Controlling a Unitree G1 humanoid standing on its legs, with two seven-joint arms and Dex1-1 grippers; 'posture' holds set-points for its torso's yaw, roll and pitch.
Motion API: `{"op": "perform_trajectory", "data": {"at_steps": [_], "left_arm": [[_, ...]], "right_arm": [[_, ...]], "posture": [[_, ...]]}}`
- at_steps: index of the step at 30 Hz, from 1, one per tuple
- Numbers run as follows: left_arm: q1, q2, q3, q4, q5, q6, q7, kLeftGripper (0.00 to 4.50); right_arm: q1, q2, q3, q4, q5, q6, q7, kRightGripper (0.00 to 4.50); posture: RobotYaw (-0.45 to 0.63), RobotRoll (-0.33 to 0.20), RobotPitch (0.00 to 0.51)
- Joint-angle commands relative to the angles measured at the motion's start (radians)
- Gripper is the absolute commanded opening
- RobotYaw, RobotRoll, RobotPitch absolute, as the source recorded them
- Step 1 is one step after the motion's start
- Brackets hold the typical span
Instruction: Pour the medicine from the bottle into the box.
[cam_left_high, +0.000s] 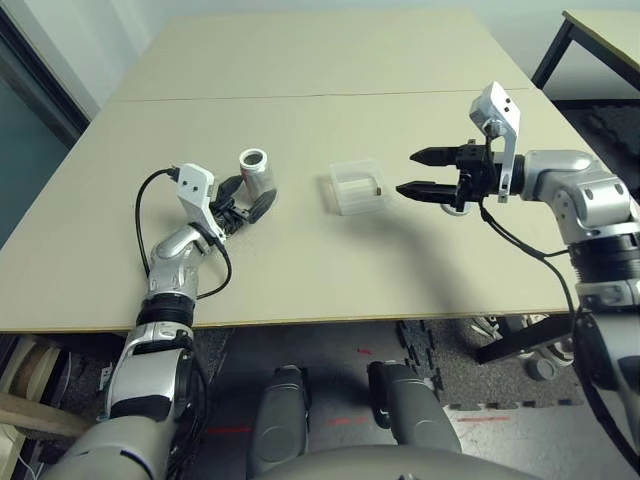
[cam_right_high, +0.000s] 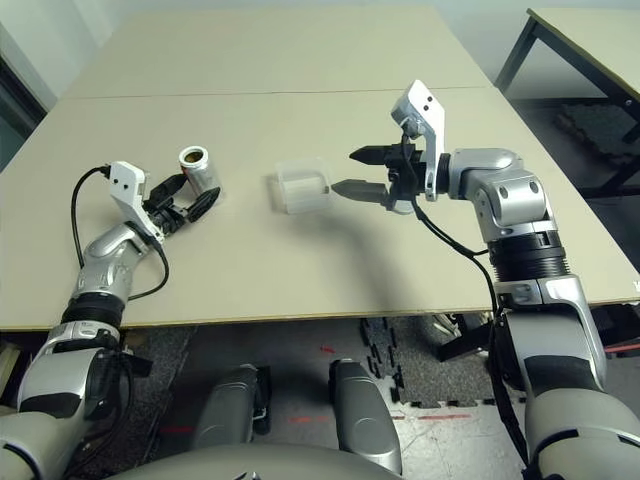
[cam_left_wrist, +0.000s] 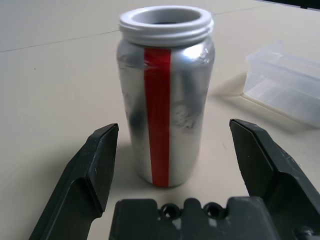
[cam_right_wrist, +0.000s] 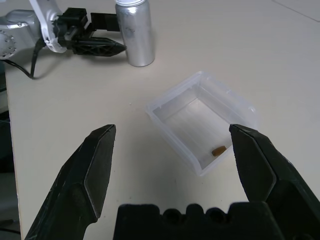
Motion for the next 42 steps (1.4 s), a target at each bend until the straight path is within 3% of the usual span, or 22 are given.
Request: {"op": "perform_trajectory", "data": {"at_steps": [1, 12, 18, 23, 28, 35, 42], "left_arm": [[0.070, 0.028, 0.003, -0.116, -0.032, 0.054, -0.017, 4.46], [0.257, 0.143, 0.085, -0.449, -0.186, 0.283, -0.045, 4.46], [0.255, 0.154, 0.204, -0.439, -0.212, 0.304, 0.109, 4.46], [0.229, 0.139, 0.259, -0.362, -0.154, 0.219, 0.288, 4.46], [0.160, 0.165, 0.237, -0.200, -0.051, 0.118, 0.412, 4.46], [0.062, 0.169, 0.236, -0.001, -0.017, 0.009, 0.468, 4.46], [0.026, 0.181, 0.232, 0.110, -0.004, -0.048, 0.483, 4.46]], "right_arm": [[0.015, -0.001, 0.006, 0.003, -0.006, -0.010, -0.003, 4.50], [0.052, -0.010, -0.030, 0.014, -0.001, -0.019, -0.039, 4.50], [0.083, -0.001, -0.087, 0.049, 0.003, -0.050, -0.112, 4.50], [0.115, 0.021, -0.153, 0.088, -0.001, -0.094, -0.224, 4.50], [0.103, 0.054, -0.236, 0.211, -0.036, -0.232, -0.419, 4.50], [0.070, 0.074, -0.338, 0.467, -0.130, -0.544, -0.809, 4.50], [0.074, 0.127, -0.411, 0.606, -0.128, -0.682, -1.025, 4.50]], "posture": [[-0.06, 0.000, 0.100], [-0.04, 0.000, 0.104], [-0.04, 0.000, 0.105], [-0.04, 0.000, 0.106], [-0.06, 0.000, 0.108], [-0.08, 0.000, 0.108], [-0.09, 0.000, 0.115]]}}
